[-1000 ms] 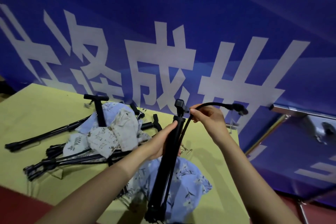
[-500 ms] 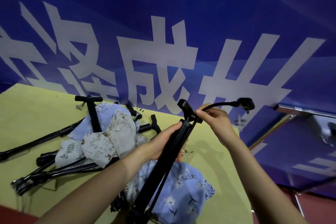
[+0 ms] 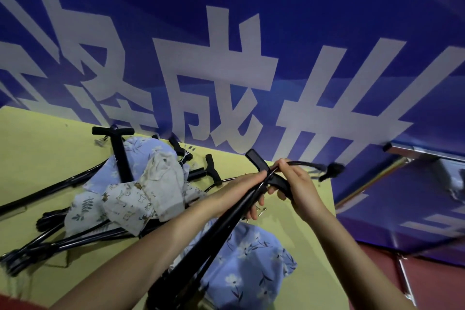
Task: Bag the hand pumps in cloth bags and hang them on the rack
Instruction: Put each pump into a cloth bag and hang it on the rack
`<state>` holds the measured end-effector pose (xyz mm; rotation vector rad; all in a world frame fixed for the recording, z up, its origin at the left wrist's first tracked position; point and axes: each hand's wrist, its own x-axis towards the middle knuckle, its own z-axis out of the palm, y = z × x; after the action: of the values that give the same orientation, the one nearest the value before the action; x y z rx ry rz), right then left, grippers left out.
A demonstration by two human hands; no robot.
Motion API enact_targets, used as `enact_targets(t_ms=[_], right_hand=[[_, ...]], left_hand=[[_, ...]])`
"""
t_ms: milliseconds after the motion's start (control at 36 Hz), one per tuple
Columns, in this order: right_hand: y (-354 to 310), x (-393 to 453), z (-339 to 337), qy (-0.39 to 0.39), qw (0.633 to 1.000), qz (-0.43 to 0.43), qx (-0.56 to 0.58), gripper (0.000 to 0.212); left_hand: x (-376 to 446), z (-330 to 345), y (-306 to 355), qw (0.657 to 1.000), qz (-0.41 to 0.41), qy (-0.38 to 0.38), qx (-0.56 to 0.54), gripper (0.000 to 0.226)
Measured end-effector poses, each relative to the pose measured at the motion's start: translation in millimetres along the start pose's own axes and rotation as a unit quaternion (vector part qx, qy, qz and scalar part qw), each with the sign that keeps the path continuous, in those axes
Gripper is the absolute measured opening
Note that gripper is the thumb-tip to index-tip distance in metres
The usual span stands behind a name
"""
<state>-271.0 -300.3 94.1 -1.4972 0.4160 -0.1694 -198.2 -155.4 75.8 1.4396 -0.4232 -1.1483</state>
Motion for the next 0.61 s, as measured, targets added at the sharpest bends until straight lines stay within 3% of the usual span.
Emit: enact_targets(t_ms=[222,333,417,611], right_hand=[[1.8,-5.4,4.4,0.090,0.985,0.078,0.126,0.036],[2.8,-15.9,6.7,0.126,0.977,0.095,0.146,0.040],[3.2,-23.7,6.8,0.145,0.956,0.125,0.221,0.044],[4.7,-40.8,8.9,0.155,0.943,0.141,0.258,0.043]], left_hand=[[0.8,12.7,-1.8,0.997,0.013,0.067,0.022,0.037],[-5.4,18.7,-2.5,0.997,0.016,0.072,0.027,0.032],[-13.6,25.0,-3.3,0.997,0.029,0.071,0.023,0.029],[-27.2,38.7,-12.1,0.998,0.021,0.065,-0.009,0.041]])
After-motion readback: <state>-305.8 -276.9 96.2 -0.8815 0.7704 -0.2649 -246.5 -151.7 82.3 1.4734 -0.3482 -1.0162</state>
